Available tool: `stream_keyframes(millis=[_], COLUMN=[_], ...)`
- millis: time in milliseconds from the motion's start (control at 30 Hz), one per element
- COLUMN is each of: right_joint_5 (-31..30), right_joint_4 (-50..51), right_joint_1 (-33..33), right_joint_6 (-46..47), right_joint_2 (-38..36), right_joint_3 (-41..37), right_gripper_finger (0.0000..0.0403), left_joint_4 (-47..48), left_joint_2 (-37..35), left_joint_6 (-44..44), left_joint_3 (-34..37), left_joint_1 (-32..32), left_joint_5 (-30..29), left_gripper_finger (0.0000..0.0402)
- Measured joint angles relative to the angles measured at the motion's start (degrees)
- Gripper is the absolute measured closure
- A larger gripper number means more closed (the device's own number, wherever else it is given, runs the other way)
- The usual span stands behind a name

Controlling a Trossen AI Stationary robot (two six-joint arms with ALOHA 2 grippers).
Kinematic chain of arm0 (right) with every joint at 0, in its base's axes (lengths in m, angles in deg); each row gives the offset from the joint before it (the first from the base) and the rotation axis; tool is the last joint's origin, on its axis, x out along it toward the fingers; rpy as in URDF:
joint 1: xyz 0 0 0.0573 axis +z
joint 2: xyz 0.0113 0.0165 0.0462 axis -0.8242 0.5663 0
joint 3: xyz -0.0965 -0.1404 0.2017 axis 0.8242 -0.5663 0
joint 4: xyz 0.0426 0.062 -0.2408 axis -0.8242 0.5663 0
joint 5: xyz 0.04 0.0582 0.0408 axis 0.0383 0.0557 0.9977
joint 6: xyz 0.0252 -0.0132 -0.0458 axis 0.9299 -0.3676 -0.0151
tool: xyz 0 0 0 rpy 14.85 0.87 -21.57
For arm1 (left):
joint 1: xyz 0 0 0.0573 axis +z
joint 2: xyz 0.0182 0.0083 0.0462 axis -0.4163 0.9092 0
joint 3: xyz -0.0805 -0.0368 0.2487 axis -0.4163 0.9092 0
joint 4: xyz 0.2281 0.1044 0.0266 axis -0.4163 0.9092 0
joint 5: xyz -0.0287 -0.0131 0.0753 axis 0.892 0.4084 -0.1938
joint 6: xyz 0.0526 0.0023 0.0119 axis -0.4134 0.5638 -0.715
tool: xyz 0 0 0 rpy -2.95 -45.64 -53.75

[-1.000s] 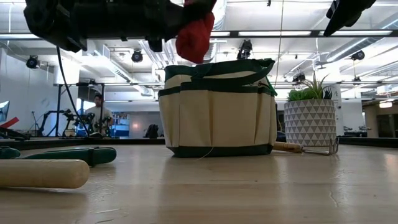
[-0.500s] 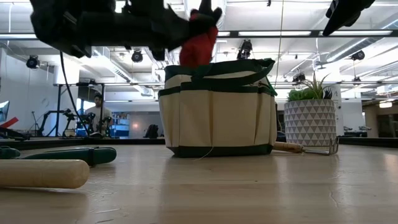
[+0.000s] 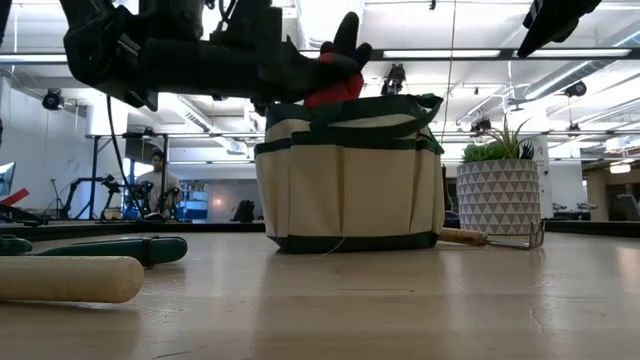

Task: Pick & Place Garden tools in Gardening bag
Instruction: Put the red gloves into the light brown gardening bag

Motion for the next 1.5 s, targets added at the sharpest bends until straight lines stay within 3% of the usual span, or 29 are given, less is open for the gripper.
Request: stream_keyframes(millis=[933,1500], right_joint_5=[-0.8,-0.8], right_joint_4=[-0.3,-0.4], right_joint_1=[0.0,0.0], right_joint_6=[-0.2,0.0], right_joint_2=[0.0,0.0], right_joint_3=[-4.6,-4.6], right_gripper_finger=[0.0394,0.0394], left_joint_4=[11.5,28.0], left_joint_2=[-0.1,-0.2], left_joint_6=[0.7,0.5], left_joint_3=[0.1,-6.2], left_joint_1=[0.0,0.0], left_joint_5=[0.0,-0.5], left_gripper_finger=[0.0352,0.0351])
